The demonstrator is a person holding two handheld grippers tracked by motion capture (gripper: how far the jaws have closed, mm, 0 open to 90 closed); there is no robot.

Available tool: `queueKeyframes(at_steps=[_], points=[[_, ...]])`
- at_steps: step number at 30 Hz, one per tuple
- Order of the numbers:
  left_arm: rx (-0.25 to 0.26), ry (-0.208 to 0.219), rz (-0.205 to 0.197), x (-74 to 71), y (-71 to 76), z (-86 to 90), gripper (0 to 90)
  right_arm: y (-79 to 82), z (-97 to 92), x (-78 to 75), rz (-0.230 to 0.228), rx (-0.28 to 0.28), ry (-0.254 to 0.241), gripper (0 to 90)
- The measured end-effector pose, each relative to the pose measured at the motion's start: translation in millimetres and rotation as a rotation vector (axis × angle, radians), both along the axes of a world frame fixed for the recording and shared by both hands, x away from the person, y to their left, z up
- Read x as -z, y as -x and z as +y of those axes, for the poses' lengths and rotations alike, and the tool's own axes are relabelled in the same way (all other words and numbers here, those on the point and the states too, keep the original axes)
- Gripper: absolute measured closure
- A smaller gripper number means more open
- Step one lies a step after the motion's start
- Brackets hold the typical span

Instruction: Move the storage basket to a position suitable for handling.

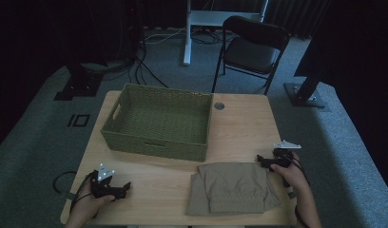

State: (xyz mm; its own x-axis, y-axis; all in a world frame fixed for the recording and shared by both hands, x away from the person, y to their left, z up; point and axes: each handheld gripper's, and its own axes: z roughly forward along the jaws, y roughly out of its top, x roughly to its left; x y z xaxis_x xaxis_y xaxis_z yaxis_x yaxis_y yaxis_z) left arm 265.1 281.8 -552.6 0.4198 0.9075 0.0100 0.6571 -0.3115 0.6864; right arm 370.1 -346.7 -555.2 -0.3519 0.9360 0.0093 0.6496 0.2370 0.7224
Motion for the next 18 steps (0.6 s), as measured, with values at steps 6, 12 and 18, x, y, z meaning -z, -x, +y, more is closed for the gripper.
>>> queueKeyframes(at_steps=[6,12,18], points=[[0.009,0.002,0.0,0.1,0.6,0.9,1.6,-0.3,-0.4,0.0,-0.001,-0.004,-0.001,11.1],[0.013,0.017,0.006,-0.8,1.0,7.9,1.7,-0.3,-3.7,-1.4,0.004,0.034,-0.074,13.0],[0.009,0.017,-0.011,-4.2,-0.4,12.4,1.7,0.4,2.0,-8.8,0.01,0.032,-0.054,13.1]])
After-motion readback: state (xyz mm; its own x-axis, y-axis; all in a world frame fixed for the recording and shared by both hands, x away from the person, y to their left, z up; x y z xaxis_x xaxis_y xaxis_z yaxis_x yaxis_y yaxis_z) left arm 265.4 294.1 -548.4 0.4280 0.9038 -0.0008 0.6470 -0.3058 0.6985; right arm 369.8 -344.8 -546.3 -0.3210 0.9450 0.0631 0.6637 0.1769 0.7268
